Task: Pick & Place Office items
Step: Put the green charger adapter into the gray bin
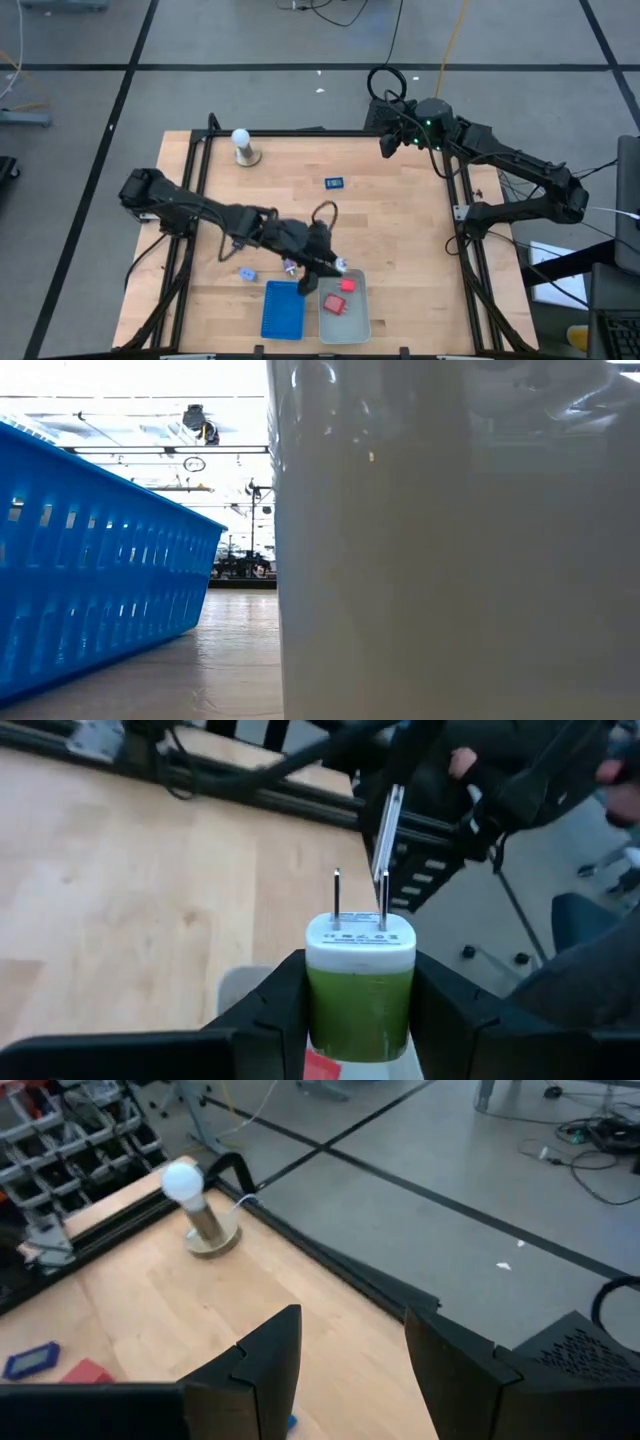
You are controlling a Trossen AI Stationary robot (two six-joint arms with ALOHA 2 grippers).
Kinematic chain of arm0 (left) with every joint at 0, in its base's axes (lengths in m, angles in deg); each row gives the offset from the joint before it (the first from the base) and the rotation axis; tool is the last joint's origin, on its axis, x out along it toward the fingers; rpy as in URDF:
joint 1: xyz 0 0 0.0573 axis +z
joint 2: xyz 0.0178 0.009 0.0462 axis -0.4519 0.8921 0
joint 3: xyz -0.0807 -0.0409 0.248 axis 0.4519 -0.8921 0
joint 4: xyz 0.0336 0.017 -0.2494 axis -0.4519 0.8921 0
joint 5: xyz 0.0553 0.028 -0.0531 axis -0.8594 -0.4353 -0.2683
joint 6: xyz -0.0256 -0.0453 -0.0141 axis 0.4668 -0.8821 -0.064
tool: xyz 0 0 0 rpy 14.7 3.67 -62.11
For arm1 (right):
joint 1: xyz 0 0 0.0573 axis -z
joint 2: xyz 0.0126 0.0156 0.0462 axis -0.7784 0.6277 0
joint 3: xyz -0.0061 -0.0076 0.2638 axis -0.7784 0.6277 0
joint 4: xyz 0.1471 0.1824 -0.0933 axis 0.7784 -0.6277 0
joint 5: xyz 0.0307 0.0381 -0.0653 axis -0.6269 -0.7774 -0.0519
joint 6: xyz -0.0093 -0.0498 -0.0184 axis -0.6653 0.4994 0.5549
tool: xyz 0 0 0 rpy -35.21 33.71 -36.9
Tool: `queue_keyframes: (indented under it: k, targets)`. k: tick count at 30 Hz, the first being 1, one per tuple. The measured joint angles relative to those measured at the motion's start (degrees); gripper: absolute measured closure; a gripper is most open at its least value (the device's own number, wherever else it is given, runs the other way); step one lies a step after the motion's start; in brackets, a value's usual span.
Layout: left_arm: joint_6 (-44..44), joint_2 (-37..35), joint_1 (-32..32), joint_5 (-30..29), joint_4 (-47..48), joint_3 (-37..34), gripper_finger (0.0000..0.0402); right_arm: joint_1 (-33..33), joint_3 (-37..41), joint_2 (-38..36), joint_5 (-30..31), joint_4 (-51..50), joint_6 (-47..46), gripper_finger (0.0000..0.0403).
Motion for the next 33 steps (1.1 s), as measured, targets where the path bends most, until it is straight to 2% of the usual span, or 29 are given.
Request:
queue_keyframes:
  k: [8,15,33]
  targets:
    - [-0.3,4.5,-2.2,-0.4,0.4,0.0,0.0272,2.3,0.0,-0.8,-0.1,-0.2,1.9,0.0232]
    - [2.7,7.3,-2.2,-2.5,6.5,0.0,0.0272,2.3,0.0,-1.7,-0.2,-0.6,2.5,0.0232]
    - [3.4,12.7,-2.3,-4.6,7.6,0.0,0.0272,2.3,0.0,-2.6,-0.2,-1.3,2.5,0.0232]
